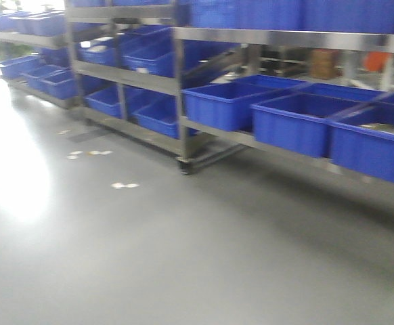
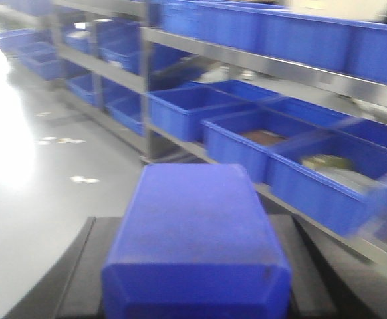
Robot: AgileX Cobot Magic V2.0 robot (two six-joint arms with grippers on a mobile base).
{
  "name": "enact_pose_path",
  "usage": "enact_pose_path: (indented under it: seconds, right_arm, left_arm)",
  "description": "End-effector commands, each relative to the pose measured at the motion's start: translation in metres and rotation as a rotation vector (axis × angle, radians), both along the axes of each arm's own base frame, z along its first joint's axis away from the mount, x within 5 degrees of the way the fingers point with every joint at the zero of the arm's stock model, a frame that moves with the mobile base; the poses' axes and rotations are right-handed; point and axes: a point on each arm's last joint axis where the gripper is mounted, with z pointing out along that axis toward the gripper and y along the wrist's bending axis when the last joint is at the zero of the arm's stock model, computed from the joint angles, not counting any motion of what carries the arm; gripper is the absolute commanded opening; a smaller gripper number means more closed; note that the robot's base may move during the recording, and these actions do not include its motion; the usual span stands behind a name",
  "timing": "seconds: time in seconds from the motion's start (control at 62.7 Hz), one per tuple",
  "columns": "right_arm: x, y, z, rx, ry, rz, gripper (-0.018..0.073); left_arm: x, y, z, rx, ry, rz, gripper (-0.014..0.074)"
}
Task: Pick and sort blue part to right shelf
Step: 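Drive the base down the aisle to the shelf of blue bins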
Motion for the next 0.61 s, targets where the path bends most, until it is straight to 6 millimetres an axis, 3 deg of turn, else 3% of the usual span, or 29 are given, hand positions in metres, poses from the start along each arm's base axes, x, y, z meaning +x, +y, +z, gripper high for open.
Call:
enact_pose_path:
  seconds: [0.0, 0.591]
  right_arm:
    - [-0.0008, -0.0005, 0.0173, -0.003, -0.115, -0.006, 0.0382]
    - [-0.0008, -0.0005, 0.0173, -0.003, -0.115, -0.006, 0.0382]
  left_arm:
    - [-0.0007, 0.0005, 0.0168, -0.022, -0.108, 0.004, 0.0333]
    - [-0.0007, 0.0005, 0.0168, -0.022, -0.108, 0.004, 0.0333]
